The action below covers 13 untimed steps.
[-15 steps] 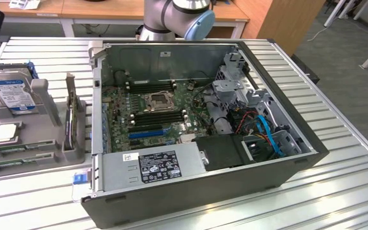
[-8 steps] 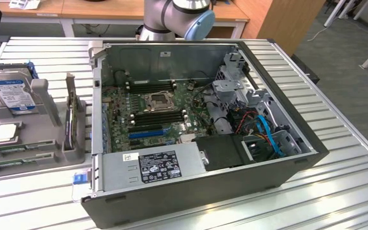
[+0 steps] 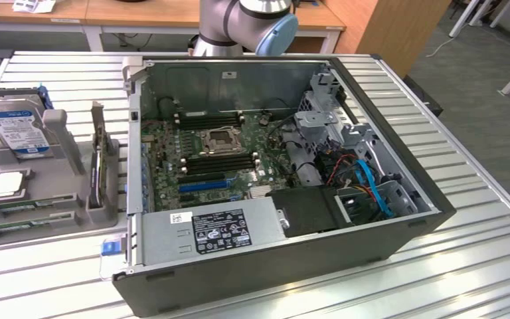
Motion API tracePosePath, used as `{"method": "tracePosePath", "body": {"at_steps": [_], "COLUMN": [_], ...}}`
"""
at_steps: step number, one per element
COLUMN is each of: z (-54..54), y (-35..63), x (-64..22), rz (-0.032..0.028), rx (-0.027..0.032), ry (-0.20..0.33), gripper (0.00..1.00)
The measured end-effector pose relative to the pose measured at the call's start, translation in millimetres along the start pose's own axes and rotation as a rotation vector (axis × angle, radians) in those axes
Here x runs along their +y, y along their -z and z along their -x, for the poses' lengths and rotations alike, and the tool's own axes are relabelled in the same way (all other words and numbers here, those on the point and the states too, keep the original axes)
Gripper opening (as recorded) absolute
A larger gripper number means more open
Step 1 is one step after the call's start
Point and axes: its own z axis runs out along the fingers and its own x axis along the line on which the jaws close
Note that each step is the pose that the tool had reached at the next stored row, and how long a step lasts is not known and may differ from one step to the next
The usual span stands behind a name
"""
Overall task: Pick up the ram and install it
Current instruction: 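Pick up the ram and move it above insertion slot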
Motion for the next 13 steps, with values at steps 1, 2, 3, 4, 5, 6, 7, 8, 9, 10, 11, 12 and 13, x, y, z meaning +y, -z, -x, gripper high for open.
{"method": "tracePosePath", "body": {"at_steps": [1, 2, 3, 4, 5, 6, 7, 8, 9, 10, 11, 12, 13], "z": [0.0, 0.0, 0.0, 0.0, 0.0, 0.0, 0.0, 0.0, 0.0, 0.0, 0.0, 0.0, 0.0], "y": [0.0, -0.1, -0.1, -0.1, -0.1, -0.1, -0.2, -0.2, -0.2, -0.2, -0.2, -0.2, -0.2], "x": [0.0, 0.0, 0.0, 0.0, 0.0, 0.0, 0.0, 0.0, 0.0, 0.0, 0.0, 0.0, 0.0], "rz": [0.0004, 0.0008, 0.0012, 0.0016, 0.0020, 0.0024, 0.0028, 0.0033, 0.0037, 0.0041, 0.0044, 0.0048, 0.0052], "rx": [0.0009, 0.0015, 0.0023, 0.0031, 0.0039, 0.0046, 0.0055, 0.0062, 0.0070, 0.0079, 0.0085, 0.0093, 0.0102], "ry": [0.019, 0.035, 0.052, 0.070, 0.087, 0.104, 0.123, 0.140, 0.157, 0.174, 0.191, 0.208, 0.226], "gripper": [0.10, 0.10, 0.10, 0.10, 0.10, 0.10, 0.10, 0.10, 0.10, 0.10, 0.10, 0.10, 0.10]}}
